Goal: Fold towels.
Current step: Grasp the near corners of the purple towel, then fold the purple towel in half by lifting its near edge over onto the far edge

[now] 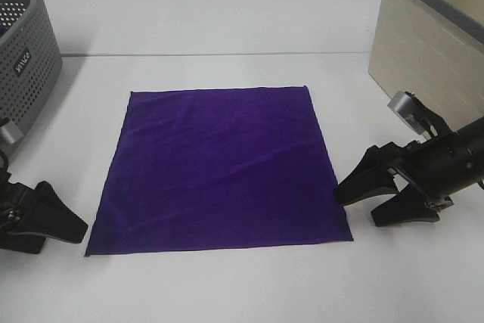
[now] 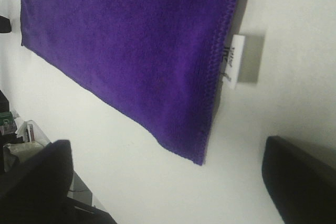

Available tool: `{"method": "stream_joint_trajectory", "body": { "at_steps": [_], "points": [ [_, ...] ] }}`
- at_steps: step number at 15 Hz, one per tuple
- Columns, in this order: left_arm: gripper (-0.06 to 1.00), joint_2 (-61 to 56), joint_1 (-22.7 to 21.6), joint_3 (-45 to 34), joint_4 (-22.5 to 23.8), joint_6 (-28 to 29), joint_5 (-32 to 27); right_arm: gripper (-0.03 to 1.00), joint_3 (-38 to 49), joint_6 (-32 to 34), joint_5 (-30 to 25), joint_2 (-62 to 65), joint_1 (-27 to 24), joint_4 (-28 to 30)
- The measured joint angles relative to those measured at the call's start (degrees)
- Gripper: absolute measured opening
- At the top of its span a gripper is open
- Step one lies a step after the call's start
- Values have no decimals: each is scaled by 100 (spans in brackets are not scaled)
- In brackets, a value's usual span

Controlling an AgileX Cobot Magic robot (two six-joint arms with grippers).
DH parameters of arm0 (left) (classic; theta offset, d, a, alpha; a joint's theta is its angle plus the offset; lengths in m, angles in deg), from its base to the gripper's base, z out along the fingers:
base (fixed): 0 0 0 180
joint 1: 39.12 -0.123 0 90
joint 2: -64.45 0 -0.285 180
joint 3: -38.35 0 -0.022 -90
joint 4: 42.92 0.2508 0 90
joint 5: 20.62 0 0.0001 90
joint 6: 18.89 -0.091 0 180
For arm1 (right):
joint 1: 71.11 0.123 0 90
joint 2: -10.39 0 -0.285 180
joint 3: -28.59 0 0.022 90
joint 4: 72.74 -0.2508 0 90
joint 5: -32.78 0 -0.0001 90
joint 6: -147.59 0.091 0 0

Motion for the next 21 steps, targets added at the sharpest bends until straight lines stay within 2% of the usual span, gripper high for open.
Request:
{"method": "stream_joint_trajectory", "body": {
  "at_steps": [1,4,6,8,10,11,13,14,15,19,21],
  "points": [
    [96,0,97,0,0,23,69,95,0,120,52,0,11,-46],
    [87,321,1106,493,-57,653,413,82,-115,361,625,-52,653,-120],
    [81,756,1811,1112,6,1398,309,73,-407,665,722,-332,1238,-115],
    [75,1152,2292,1725,372,2200,-74,64,-877,1352,521,-590,1639,372],
    [63,1352,2584,2149,1031,3071,-223,44,-1215,2154,424,-728,1690,1129],
    [52,1409,2636,2303,1341,3398,-264,31,-1306,2504,424,-751,1707,1478],
    [26,1518,2659,2492,1702,3604,-395,6,-1375,2911,424,-756,1713,1874],
    [12,1558,2659,2567,1811,3627,-470,3,-1375,2945,407,-756,1713,1914],
    [3,1599,2664,2641,1885,3627,-510,3,-1392,2951,361,-756,1713,1960],
    [0,1644,2676,2842,2108,3633,-768,3,-1409,2956,212,-756,1713,1931],
    [0,1593,2681,2934,2504,3633,-963,3,-1369,2939,74,-699,1713,1828]
  ]
}}
